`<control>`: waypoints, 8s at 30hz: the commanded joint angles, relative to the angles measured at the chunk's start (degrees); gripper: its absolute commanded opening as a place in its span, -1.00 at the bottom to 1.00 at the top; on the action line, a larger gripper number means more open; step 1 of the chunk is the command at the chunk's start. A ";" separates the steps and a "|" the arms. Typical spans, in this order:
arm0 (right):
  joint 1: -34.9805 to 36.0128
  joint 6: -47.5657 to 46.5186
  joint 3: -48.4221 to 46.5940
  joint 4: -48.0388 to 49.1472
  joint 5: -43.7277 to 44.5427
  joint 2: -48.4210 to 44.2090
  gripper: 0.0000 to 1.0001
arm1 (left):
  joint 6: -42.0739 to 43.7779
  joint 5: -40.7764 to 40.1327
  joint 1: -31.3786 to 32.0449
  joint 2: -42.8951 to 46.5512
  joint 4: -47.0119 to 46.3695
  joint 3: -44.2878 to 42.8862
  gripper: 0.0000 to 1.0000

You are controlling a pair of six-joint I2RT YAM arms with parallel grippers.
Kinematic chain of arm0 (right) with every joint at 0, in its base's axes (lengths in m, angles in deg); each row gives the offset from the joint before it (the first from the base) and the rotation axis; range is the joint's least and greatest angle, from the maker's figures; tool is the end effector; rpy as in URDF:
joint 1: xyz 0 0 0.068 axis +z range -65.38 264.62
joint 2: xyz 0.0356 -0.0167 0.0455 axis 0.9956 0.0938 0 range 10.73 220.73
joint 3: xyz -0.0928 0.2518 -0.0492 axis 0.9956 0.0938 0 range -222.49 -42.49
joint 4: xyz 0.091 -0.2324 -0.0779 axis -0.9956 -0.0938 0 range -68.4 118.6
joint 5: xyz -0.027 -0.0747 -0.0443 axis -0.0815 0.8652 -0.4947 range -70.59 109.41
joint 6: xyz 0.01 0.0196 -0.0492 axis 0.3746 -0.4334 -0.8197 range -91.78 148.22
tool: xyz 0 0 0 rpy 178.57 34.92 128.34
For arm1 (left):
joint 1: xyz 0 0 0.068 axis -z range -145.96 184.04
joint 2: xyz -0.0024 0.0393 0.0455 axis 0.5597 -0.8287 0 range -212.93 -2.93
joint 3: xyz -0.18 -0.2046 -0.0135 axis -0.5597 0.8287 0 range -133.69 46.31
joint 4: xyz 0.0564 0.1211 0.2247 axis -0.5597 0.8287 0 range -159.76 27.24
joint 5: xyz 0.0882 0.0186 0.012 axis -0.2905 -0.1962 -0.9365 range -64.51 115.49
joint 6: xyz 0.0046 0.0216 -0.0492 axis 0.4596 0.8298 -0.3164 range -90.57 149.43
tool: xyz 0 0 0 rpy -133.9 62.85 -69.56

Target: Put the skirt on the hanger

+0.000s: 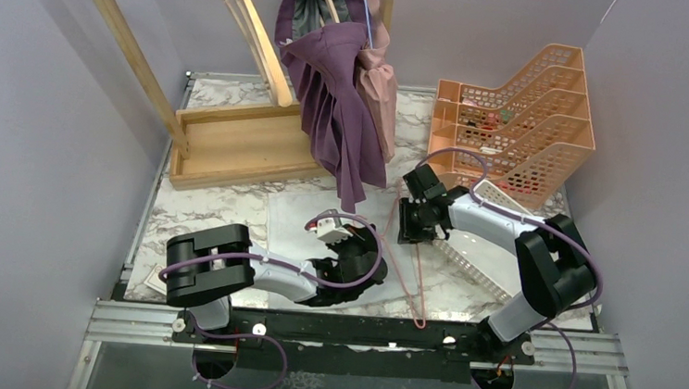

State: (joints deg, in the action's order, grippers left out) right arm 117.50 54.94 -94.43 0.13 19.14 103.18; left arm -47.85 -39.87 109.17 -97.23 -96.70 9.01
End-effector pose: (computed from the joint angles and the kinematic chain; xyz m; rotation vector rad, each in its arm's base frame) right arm 0.2484 0.1607 0.1615 -0.1526 2.8093 0.2652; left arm 0.1083 -0.2821 0.1595 -0.6693 1.7103 -0.7013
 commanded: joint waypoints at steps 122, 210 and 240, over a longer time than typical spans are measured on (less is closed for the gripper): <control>11.68 16.68 -3.49 -17.44 7.13 -12.24 0.20 | 25.90 27.70 -17.30 29.65 15.94 12.10 -1.00; 11.72 -35.20 -18.54 12.61 -51.93 -34.85 -0.98 | 69.12 75.09 -17.30 54.66 54.61 -27.86 0.25; 11.76 -37.56 -23.33 7.53 -55.60 -33.02 -0.98 | 76.41 81.69 -17.31 55.70 68.05 -28.76 -0.42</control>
State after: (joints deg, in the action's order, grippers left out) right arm 129.08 18.42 -115.50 7.06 -34.09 70.59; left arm 26.90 39.45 91.86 -42.35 -30.10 -18.36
